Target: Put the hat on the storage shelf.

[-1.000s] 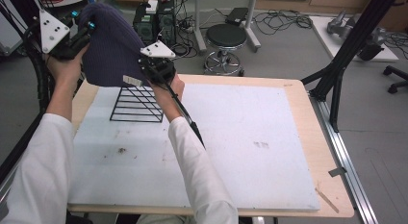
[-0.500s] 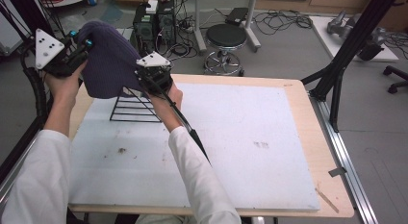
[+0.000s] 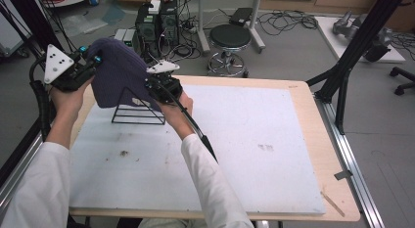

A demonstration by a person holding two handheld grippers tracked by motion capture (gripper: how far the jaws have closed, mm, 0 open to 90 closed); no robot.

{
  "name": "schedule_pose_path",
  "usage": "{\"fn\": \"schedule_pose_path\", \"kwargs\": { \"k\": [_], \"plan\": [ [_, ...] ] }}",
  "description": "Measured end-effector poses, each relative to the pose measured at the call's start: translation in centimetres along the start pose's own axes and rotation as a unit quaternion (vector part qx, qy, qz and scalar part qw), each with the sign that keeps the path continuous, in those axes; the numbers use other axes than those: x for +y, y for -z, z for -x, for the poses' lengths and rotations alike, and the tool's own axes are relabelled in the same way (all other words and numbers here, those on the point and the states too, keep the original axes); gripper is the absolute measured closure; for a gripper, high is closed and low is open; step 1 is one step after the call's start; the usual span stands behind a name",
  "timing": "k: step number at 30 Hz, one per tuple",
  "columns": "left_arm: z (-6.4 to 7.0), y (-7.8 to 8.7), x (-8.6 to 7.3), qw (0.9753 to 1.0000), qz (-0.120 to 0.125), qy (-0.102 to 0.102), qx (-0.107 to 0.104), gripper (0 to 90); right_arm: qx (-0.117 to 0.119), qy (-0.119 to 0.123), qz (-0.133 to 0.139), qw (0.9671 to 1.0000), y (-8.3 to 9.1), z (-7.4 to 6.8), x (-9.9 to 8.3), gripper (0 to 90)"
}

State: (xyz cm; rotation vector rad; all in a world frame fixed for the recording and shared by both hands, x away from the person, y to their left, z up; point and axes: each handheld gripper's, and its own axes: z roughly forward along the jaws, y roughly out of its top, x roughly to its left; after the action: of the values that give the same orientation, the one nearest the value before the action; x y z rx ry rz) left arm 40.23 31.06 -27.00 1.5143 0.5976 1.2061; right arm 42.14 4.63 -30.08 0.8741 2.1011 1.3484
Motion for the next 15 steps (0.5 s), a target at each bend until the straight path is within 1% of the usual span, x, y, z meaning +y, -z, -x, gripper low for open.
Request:
{"fn": "schedule_pose_path", "kwargs": {
  "k": [1, 2, 3, 4, 5, 6, 7, 8, 9, 10, 12, 13, 15],
  "plan": [
    [0.1, 0.1, -0.3, 1.0000, -0.006, -0.003, -0.002, 73.6, 0.005, -0.003, -0.012, 0.9999, -0.3, 0.1, -0.6, 78.2],
    [0.2, 0.2, -0.6, 1.0000, -0.009, -0.002, -0.003, 73.6, 0.005, -0.003, -0.012, 0.9999, -0.3, 0.1, -0.6, 78.2],
    [0.4, 0.2, -1.0, 0.9999, -0.010, 0.004, -0.004, 73.6, 0.006, -0.004, -0.016, 0.9998, -0.3, 0.1, -0.8, 78.3],
    [0.6, 0.3, -1.6, 0.9998, -0.016, 0.009, -0.005, 73.6, 0.007, 0.001, -0.027, 0.9996, -0.7, 0.1, -1.4, 78.2],
    [0.7, 0.3, -2.0, 0.9997, -0.020, 0.013, -0.005, 73.6, 0.006, 0.001, -0.031, 0.9995, -0.8, 0.1, -1.5, 78.2],
    [0.7, 0.3, -2.0, 0.9997, -0.020, 0.013, -0.005, 73.6, 0.006, 0.004, -0.035, 0.9994, -0.9, 0.1, -1.7, 78.2],
    [0.9, 0.3, -2.6, 0.9995, -0.020, 0.022, -0.004, 73.4, 0.006, 0.004, -0.037, 0.9993, -1.0, 0.2, -1.9, 78.2],
    [0.9, 0.3, -2.6, 0.9995, -0.020, 0.022, -0.004, 72.7, 0.006, 0.003, -0.040, 0.9992, -1.1, 0.2, -2.1, 78.2],
    [1.1, 0.3, -3.3, 0.9993, -0.027, 0.025, -0.005, 72.2, 0.004, 0.002, -0.045, 0.9990, -1.2, 0.3, -2.2, 78.1],
    [1.1, 0.3, -3.3, 0.9993, -0.027, 0.025, -0.005, 72.1, 0.005, 0.001, -0.049, 0.9988, -1.4, 0.4, -2.4, 78.2],
    [1.3, 0.3, -3.9, 0.9989, -0.037, 0.026, -0.010, 72.1, 0.005, -0.001, -0.061, 0.9981, -1.7, 0.5, -2.8, 78.1],
    [1.4, 0.3, -4.4, 0.9986, -0.044, 0.026, -0.011, 72.2, 0.006, -0.001, -0.064, 0.9979, -2.0, 0.5, -3.0, 78.0],
    [1.6, 0.2, -4.8, 0.9983, -0.050, 0.028, -0.012, 72.2, 0.011, -0.003, -0.071, 0.9974, -2.3, 0.5, -3.6, 77.8]
  ]
}}
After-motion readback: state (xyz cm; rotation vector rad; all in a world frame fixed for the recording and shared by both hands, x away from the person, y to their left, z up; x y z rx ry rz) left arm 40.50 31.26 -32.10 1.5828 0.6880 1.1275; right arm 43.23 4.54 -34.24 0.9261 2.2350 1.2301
